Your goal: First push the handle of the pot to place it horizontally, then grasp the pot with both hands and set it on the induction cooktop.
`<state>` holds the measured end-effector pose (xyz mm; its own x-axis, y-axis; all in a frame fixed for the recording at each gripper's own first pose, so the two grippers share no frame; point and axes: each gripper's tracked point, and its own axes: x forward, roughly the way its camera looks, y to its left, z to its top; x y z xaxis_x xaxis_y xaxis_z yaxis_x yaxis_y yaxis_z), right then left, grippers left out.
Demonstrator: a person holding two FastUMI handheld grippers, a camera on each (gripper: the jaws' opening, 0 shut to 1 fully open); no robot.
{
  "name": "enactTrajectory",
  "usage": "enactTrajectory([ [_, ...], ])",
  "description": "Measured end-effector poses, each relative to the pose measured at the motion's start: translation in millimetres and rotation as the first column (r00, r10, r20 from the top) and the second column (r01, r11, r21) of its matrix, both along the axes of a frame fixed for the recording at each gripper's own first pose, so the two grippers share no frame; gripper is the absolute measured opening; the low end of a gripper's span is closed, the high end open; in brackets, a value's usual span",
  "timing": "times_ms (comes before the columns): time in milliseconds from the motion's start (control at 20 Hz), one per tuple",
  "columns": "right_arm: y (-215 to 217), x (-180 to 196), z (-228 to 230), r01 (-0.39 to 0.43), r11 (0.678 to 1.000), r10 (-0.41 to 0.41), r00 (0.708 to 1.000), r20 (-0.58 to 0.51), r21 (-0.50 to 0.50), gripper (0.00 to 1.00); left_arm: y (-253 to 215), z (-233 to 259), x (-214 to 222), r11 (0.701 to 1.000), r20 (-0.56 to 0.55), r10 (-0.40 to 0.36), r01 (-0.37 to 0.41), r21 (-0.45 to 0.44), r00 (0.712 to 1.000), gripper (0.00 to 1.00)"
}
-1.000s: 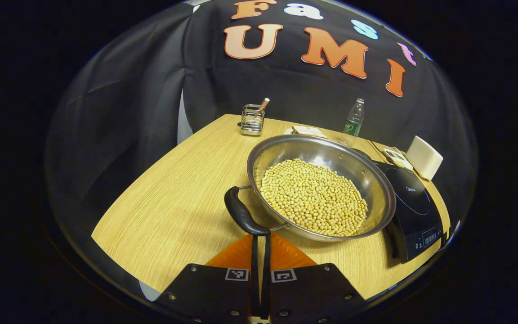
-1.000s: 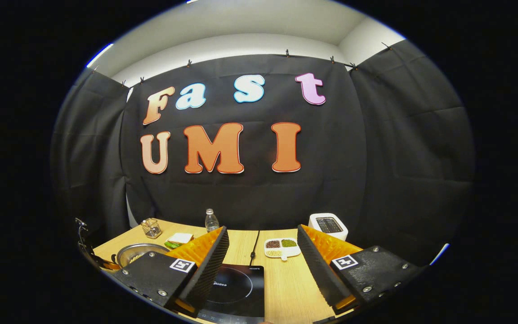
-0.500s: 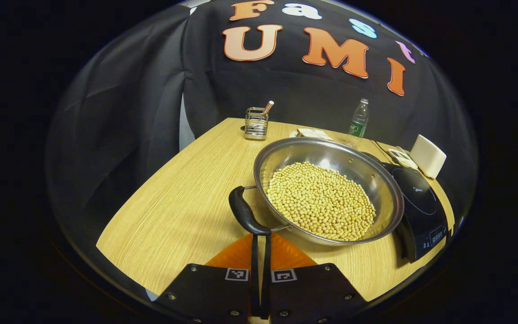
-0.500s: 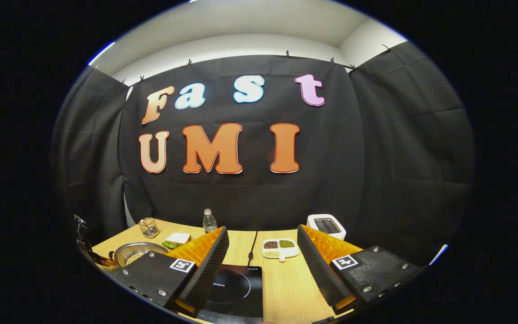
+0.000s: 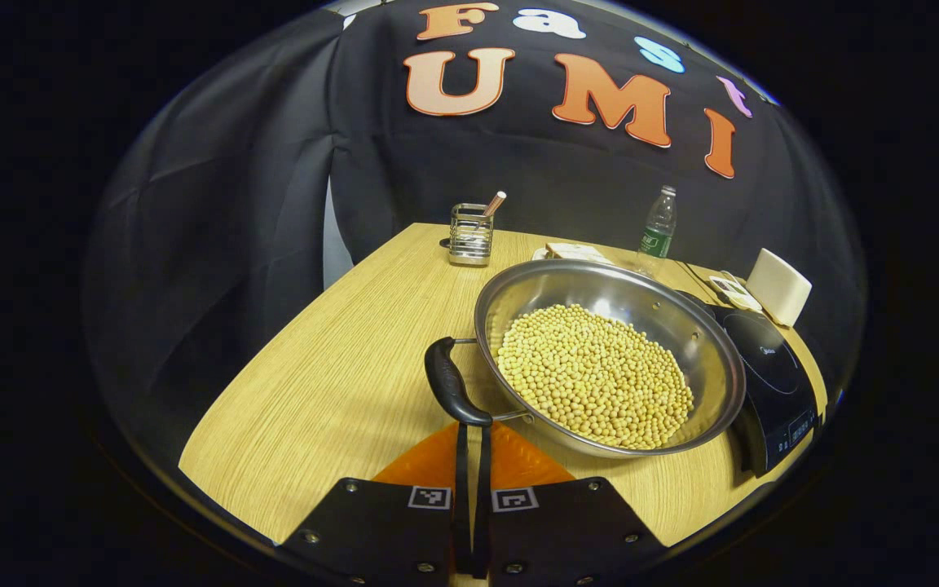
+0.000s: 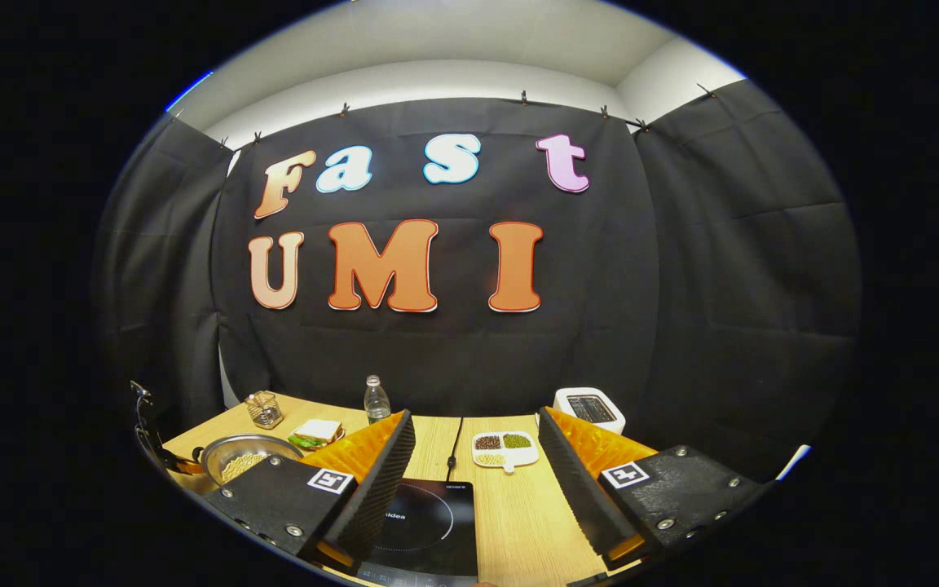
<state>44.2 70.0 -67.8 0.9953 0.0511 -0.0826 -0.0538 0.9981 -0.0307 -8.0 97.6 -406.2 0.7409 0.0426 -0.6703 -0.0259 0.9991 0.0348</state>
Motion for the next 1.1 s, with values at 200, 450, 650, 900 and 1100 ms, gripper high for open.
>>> enactTrajectory([
  [200,4.5,2.9,-3.0,0.01,1.0,-0.01,1.0,0.004,-0.007,0.95,8.8,-5.8,8.8,1.0,-0.001,-0.014,0.014,0.009,1.0,0.03],
  [450,10.9,6.1,-10.7,0.016,1.0,-0.016,1.0,-0.004,-0.014,0.95,14.3,-9.3,17.8,1.0,0.001,-0.023,0.023,0.008,1.0,0.03],
  [650,17.5,7.9,-16.1,0.015,1.0,-0.015,1.0,-0.014,-0.015,0.95,20.1,-10.9,26.7,1.0,0.001,-0.015,0.015,-0.009,1.0,0.03],
  [900,25.0,12.5,-23.1,0.021,1.0,-0.022,1.0,-0.022,-0.022,0.95,31.5,-12.4,43.8,0.999,0.019,-0.027,0.026,0.02,0.999,0.03],
  [1100,33.2,15.6,-31.8,0.024,1.0,-0.024,0.999,-0.03,-0.01,1.0,38.2,-13.6,58.8,0.998,0.033,-0.045,0.044,0.041,0.998,0.03],
])
